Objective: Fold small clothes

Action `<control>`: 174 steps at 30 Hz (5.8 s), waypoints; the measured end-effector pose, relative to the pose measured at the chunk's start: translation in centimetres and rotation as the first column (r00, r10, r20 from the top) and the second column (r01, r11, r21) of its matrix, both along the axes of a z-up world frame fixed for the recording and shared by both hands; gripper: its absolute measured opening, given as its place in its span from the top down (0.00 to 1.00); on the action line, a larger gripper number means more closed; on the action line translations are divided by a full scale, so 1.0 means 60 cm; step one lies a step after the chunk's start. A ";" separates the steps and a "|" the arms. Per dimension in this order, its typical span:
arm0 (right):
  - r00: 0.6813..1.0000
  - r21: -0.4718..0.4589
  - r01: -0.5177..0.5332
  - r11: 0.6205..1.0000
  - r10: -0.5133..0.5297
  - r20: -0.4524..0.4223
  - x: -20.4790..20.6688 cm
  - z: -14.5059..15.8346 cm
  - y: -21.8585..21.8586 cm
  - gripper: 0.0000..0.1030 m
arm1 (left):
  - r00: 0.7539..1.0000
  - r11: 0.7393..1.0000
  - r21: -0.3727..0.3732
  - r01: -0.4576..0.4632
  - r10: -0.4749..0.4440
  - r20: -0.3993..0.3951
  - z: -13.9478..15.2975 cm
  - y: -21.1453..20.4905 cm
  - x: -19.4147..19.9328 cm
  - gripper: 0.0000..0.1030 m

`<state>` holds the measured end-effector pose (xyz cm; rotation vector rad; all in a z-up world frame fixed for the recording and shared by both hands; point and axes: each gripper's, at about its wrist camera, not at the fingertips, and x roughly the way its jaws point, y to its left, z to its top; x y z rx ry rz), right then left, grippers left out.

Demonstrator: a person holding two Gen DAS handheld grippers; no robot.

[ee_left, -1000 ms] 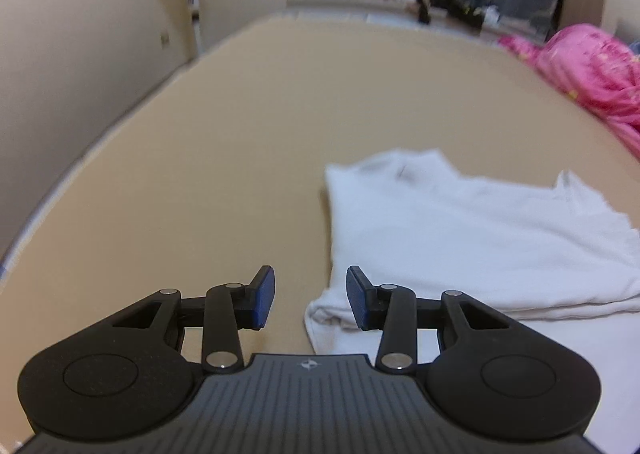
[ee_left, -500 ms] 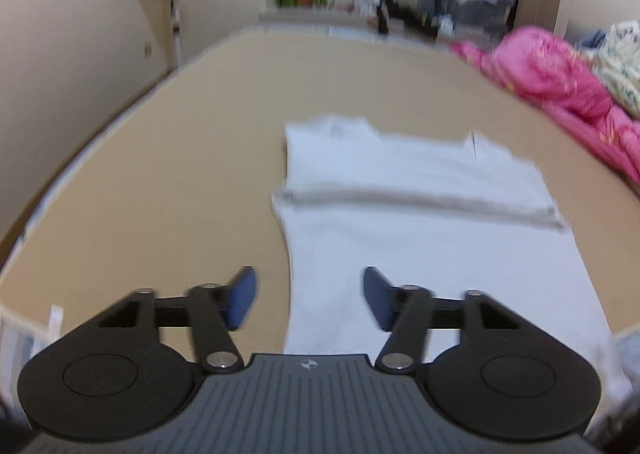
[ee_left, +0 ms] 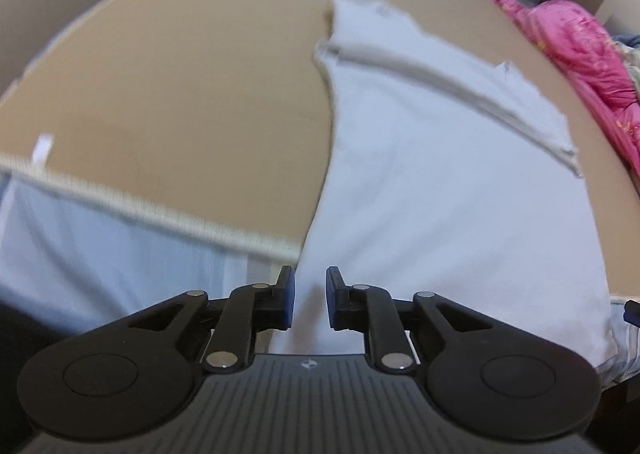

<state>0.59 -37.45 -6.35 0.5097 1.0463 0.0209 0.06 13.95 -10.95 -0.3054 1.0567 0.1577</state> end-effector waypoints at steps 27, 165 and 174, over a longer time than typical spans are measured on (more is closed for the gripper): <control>0.986 -0.122 -0.134 0.983 0.120 -0.113 0.012 -0.041 0.027 0.60 | 0.994 0.998 0.006 -0.054 0.055 -0.093 -0.037 -0.017 -0.014 0.87; 0.998 -0.085 0.019 0.996 -0.024 -0.059 0.182 -0.028 0.030 0.95 | 0.971 0.967 0.120 0.224 -0.211 -0.117 -0.027 -0.014 0.207 0.92; 0.988 -0.229 -0.091 0.969 0.117 0.101 0.169 0.010 0.078 0.67 | 0.982 0.963 0.189 0.190 -0.189 -0.023 0.010 -0.019 0.174 0.91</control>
